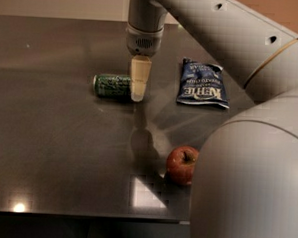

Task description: Knock green can over

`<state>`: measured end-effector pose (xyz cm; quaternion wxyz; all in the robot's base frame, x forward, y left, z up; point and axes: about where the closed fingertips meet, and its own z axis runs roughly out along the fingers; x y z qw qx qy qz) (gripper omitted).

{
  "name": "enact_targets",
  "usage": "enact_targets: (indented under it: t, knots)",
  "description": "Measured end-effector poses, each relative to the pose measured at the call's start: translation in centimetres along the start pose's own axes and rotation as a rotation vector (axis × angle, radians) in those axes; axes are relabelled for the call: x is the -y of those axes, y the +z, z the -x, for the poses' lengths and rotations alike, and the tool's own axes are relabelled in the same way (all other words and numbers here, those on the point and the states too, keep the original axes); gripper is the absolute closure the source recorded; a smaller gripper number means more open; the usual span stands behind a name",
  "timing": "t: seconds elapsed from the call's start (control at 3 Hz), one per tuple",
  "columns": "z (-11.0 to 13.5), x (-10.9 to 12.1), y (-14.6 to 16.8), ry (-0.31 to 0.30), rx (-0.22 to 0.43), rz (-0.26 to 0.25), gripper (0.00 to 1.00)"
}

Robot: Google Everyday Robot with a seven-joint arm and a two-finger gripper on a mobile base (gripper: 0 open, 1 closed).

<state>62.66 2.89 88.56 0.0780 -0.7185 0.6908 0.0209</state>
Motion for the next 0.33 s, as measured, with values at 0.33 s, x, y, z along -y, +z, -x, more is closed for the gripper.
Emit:
enact_targets:
  t: [0.33]
  knots:
    - [0.03,0.04,0.02,0.000,0.001,-0.001,0.00]
